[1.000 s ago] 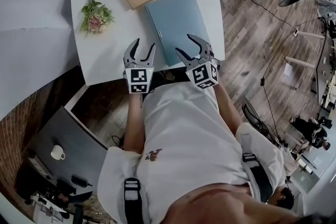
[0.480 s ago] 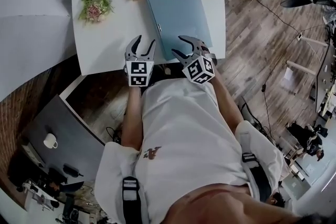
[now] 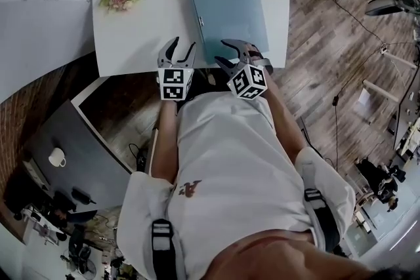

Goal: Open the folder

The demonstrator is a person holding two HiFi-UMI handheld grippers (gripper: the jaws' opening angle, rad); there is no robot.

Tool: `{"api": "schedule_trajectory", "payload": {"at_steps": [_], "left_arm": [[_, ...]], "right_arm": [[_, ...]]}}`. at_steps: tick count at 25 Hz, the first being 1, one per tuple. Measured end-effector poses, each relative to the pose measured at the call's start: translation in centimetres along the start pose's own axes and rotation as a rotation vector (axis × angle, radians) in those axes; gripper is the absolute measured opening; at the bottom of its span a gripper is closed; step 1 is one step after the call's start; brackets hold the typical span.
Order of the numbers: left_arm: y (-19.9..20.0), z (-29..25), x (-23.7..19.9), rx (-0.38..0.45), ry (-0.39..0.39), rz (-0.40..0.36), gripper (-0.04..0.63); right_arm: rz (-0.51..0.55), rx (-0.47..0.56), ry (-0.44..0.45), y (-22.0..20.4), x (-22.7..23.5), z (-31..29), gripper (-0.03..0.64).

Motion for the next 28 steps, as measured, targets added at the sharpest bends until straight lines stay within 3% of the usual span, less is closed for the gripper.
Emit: {"api": "schedule_trajectory", "payload": {"at_steps": [17,28], "left_arm": [[-1.9,0.8,0.3,-0.011,0.013,0.031,0.219],[-2.3,1.0,0.7,-0.015,0.006,0.032,0.219]], "right_arm": [[0.196,-0.085,0.095,-1.1,-3.8,-2.4,0.328],[0.286,-0.092,0.053,-1.1,-4.4,-3.2,0.291]]}}
Point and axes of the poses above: the fingertips, and each gripper's own axes: z backward along the fingers, x to its right, y out of its top, the point moved 3 cm from there along z, backward along the fingers, and after that the axes turned 3 degrees about y, right-handed, at the moved point
